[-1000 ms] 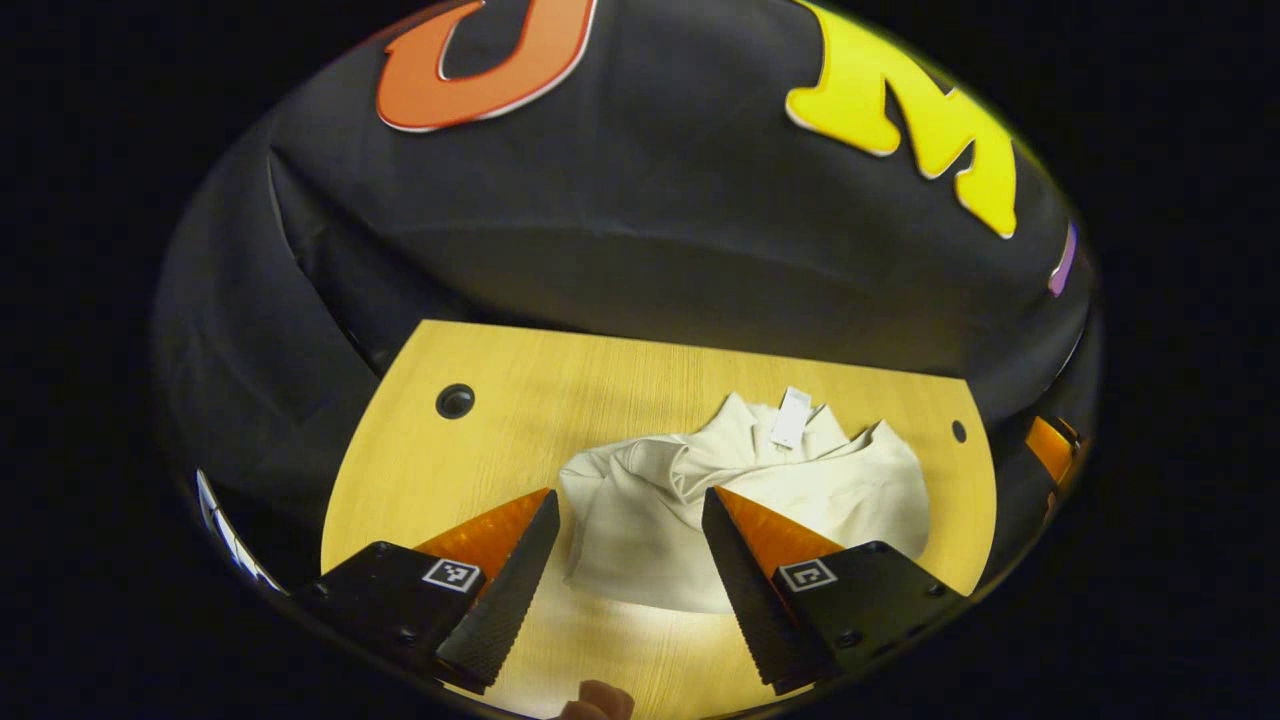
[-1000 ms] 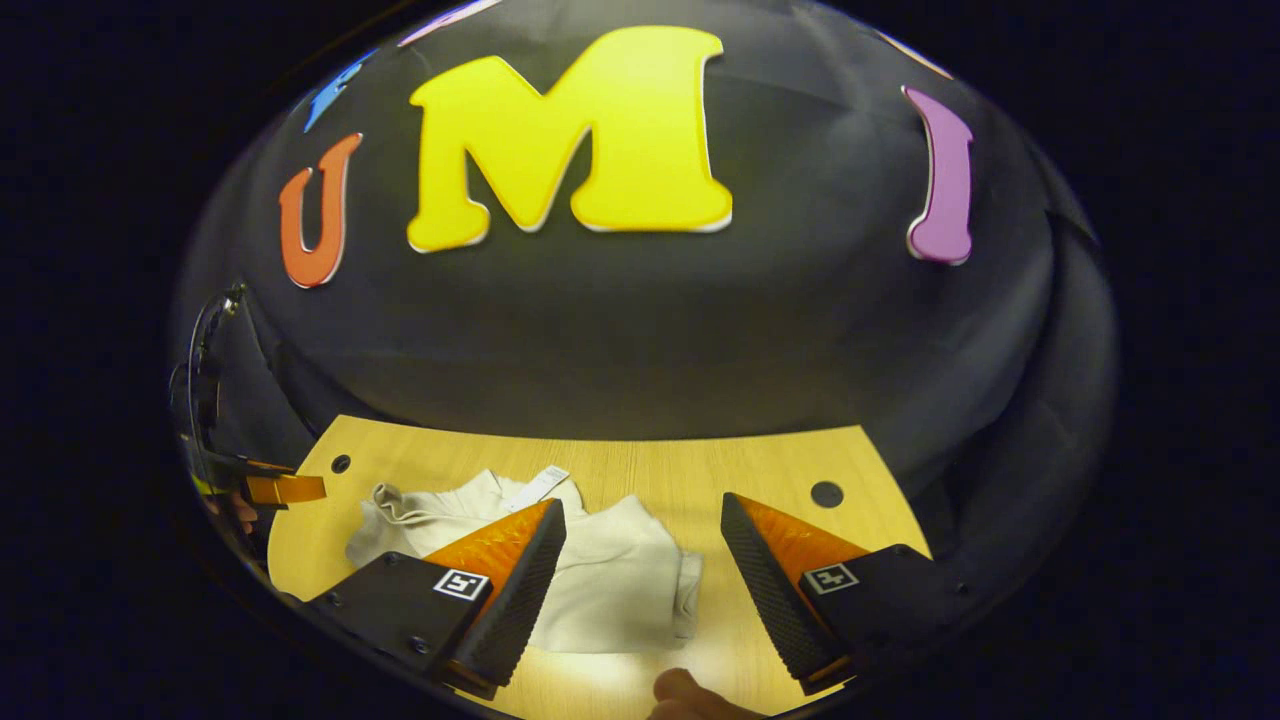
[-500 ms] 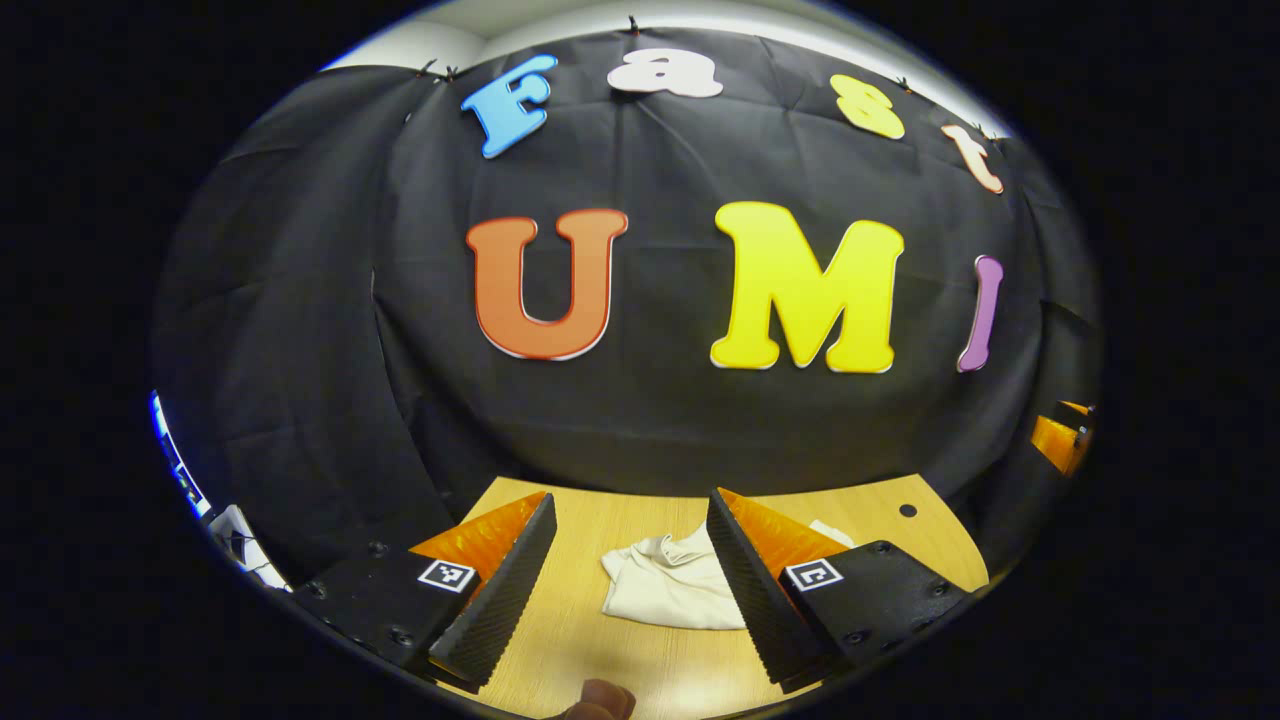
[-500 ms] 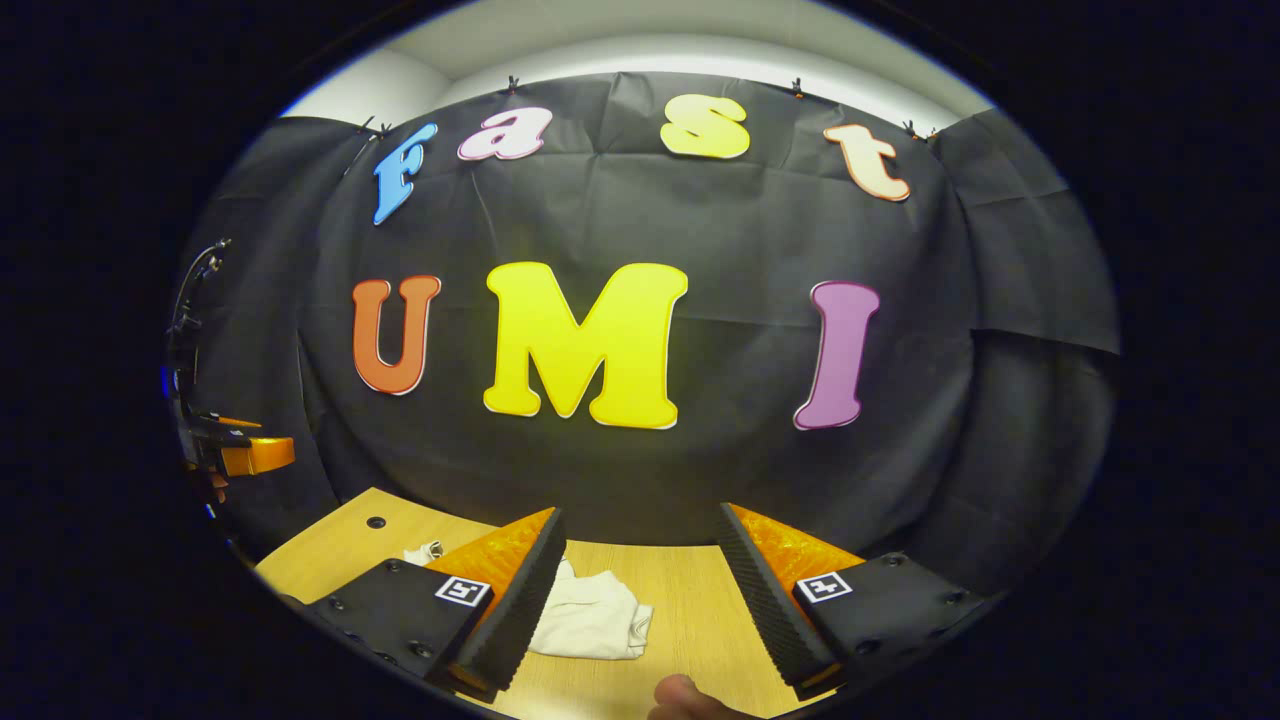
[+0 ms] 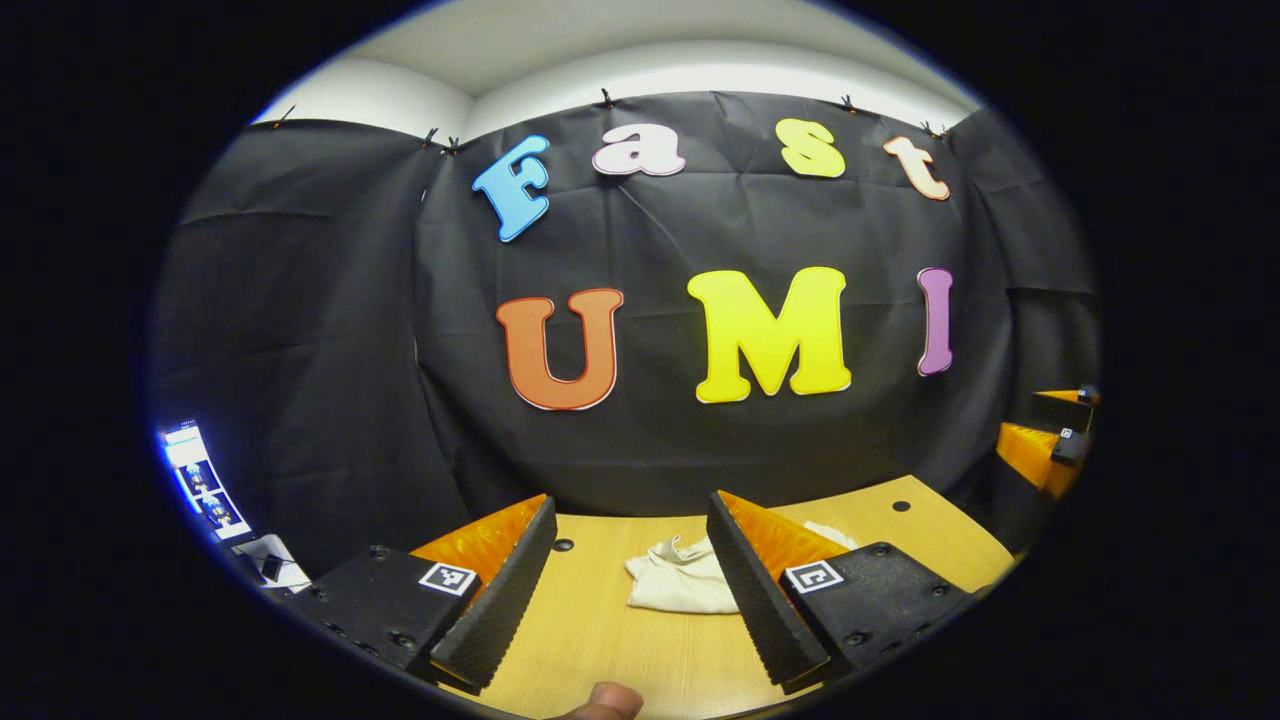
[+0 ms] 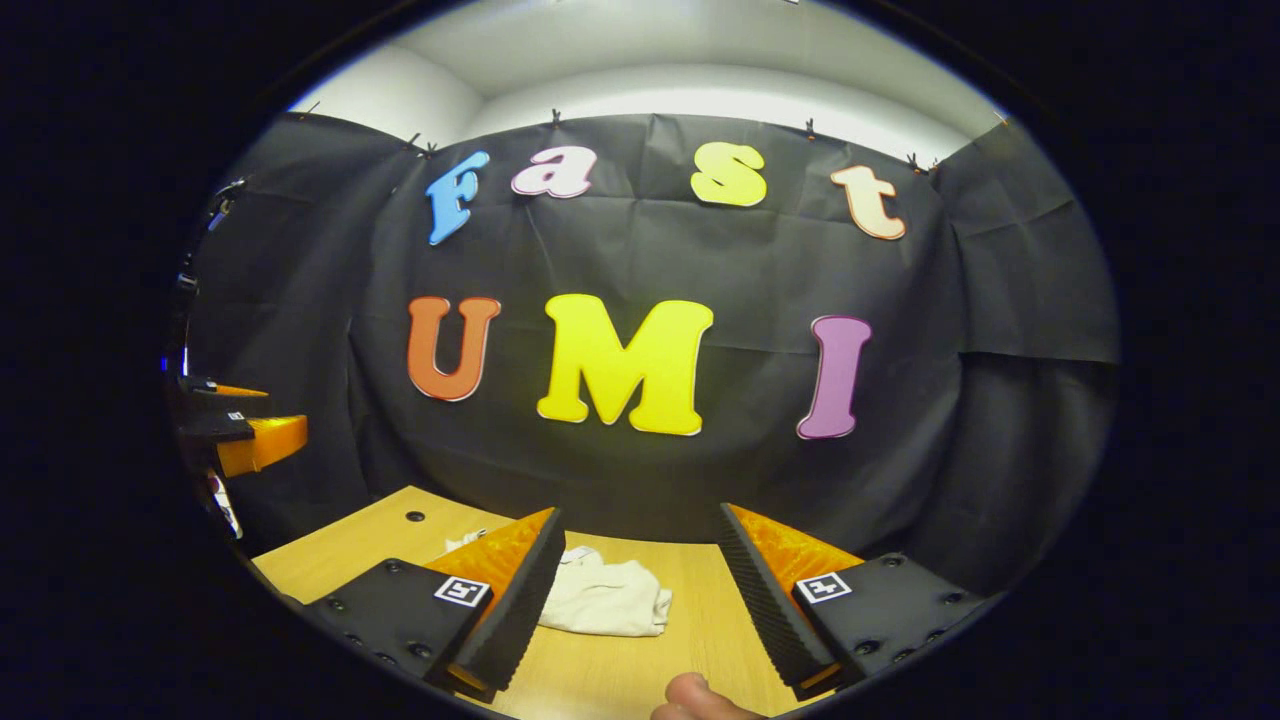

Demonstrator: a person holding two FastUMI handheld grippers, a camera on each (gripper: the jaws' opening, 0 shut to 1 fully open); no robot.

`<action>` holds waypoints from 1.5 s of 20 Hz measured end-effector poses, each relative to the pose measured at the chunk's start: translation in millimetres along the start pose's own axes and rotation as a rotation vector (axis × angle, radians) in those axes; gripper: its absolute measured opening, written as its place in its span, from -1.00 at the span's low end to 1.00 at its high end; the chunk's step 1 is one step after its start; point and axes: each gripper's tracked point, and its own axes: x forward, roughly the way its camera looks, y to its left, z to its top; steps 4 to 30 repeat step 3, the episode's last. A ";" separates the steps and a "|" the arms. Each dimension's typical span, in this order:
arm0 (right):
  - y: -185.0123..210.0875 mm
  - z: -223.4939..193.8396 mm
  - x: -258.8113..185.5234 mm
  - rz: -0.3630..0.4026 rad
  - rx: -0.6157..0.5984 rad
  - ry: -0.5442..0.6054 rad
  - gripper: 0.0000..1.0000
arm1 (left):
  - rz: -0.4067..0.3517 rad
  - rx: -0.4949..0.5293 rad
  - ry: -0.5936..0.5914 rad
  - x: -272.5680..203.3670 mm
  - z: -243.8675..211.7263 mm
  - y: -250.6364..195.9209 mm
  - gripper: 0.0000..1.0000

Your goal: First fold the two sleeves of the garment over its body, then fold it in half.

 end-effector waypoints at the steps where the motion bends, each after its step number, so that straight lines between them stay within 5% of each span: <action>1: 2.8 4.4 -5.0 -0.002 0.006 -0.015 0.88 | 0.003 -0.018 -0.010 -3.1 4.1 0.8 0.92; 30: 9.7 11.4 -14.2 -0.011 0.015 -0.038 0.88 | -0.004 -0.021 -0.038 -8.1 10.7 -3.1 0.92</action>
